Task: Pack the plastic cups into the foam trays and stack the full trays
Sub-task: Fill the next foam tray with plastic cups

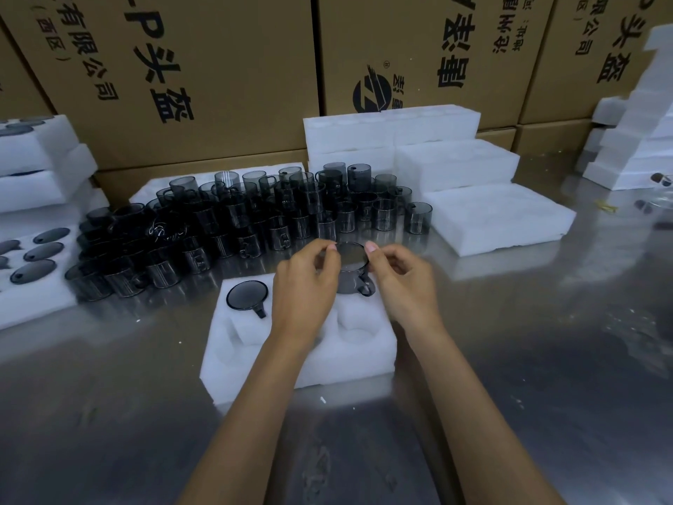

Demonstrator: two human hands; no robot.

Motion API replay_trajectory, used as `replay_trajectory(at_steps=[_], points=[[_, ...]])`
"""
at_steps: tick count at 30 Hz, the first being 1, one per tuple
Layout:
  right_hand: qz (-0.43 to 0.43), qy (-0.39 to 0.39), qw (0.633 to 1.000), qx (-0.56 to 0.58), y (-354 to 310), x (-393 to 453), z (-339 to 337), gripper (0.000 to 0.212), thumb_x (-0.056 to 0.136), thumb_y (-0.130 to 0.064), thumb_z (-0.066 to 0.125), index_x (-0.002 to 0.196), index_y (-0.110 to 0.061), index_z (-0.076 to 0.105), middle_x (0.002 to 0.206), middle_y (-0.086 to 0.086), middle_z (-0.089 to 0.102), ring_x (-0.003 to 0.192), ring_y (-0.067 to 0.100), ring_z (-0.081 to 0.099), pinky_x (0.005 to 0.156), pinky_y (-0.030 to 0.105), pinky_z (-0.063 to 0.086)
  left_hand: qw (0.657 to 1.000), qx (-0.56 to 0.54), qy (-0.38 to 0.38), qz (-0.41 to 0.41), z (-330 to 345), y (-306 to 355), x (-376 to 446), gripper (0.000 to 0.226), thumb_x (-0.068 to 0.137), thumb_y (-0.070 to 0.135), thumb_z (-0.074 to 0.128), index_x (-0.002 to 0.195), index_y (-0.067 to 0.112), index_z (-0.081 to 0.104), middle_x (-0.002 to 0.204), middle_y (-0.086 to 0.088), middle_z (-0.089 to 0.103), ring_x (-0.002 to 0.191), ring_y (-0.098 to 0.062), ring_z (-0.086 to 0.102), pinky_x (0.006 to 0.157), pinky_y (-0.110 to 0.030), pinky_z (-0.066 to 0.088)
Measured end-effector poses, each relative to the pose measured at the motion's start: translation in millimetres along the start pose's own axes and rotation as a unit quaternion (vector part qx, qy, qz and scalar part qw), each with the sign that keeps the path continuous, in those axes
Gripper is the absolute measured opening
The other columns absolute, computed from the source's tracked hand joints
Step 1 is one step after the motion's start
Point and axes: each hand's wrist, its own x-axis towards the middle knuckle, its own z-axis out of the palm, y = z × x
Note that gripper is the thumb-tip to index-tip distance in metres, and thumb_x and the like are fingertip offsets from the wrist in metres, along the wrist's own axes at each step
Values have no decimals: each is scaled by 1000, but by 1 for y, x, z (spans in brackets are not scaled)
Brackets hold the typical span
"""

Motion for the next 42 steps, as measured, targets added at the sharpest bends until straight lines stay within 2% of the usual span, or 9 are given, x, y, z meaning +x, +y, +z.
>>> replay_trajectory(at_steps=[4,9,12,15,20,26,33,36,42], points=[[16,2,1000,11,1,2,-1,27,93,-24,68,76,-3,68,68,5,65,62,5,55,61,10,43,1000,11,0,-12,0,2,-1,18,95,27,54,95,24,72,79,5,74,79,-18,68,73,-36,54],[44,0,999,-5,6,4,-2,30,92,-23,69,73,-1,68,54,-15,58,53,-4,51,57,6,39,999,31,-12,-25,1,-1,0,15,93,25,57,93,19,71,95,1,73,101,-16,63,83,-32,51],[51,-3,999,-15,8,5,-2,31,92,-23,69,73,2,67,57,-12,59,53,-5,50,58,5,38,998,42,-17,-37,-1,-1,1,17,93,25,57,96,20,73,104,2,70,112,-13,54,84,-24,42],[69,-11,998,-11,10,6,-4,28,91,-24,70,76,0,67,63,-8,60,56,-3,51,58,4,39,997,50,-24,-48,-2,1,0,22,95,27,56,102,22,75,105,1,73,111,-20,59,97,-36,45],[86,-15,996,-6,11,5,-3,14,90,-21,72,89,-7,71,75,-11,63,62,-11,53,63,2,40,983,163,-55,-63,-1,-1,1,31,101,35,46,121,34,69,117,7,72,123,-16,54,119,-40,14],[92,-25,995,-25,11,1,-5,15,91,-22,71,96,-7,72,82,-10,65,76,-2,57,67,3,42,954,274,-111,-58,-3,-4,1,36,103,41,38,131,39,60,141,9,57,142,-16,36,121,-51,-1],[90,-40,993,-57,12,2,-5,13,92,-15,69,104,-9,68,93,1,65,84,6,59,68,2,43,915,382,-128,-6,1,-1,-6,39,105,40,31,137,39,53,142,7,55,138,-20,40,118,-55,1],[89,-46,993,-63,13,4,-5,13,93,-14,68,105,-10,68,94,1,64,82,4,58,66,3,44,916,376,-141,-18,3,-1,-2,39,105,38,31,139,41,50,136,6,58,131,-21,44,117,-54,9],[92,-39,993,-58,16,3,-4,12,92,-16,70,103,-11,68,89,-3,64,79,3,58,61,3,43,908,360,-213,-43,1,-7,12,45,104,37,26,145,47,39,142,6,49,134,-21,32,114,-55,12]])
